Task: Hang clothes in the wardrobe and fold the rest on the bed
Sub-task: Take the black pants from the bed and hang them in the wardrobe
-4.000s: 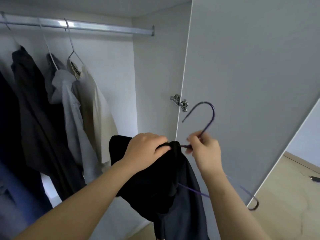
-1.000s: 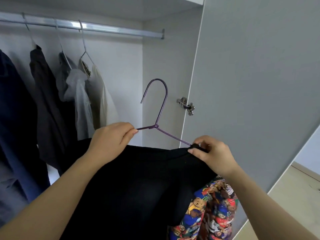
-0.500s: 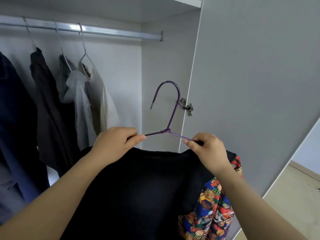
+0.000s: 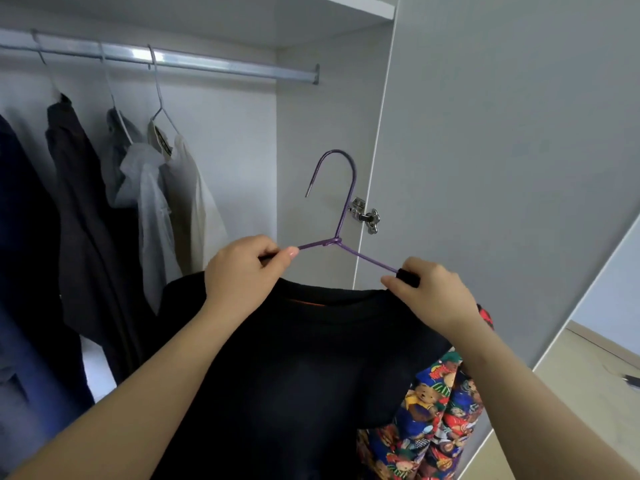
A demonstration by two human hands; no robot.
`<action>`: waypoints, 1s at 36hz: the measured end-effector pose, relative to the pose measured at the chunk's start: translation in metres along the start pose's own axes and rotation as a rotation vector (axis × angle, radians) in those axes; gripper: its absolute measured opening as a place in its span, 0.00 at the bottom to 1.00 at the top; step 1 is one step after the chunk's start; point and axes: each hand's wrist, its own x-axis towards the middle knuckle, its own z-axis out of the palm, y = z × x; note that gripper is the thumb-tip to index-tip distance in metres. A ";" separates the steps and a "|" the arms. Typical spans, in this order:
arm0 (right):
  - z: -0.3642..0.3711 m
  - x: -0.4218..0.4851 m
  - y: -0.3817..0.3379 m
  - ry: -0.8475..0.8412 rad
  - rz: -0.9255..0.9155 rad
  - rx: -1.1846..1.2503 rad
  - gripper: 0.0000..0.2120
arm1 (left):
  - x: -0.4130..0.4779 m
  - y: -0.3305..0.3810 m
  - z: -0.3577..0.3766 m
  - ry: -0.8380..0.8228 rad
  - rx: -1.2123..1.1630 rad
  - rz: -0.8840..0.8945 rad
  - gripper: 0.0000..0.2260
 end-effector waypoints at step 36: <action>-0.009 0.023 0.016 -0.294 0.533 0.803 0.09 | 0.015 -0.003 0.047 -0.061 -0.206 -0.351 0.14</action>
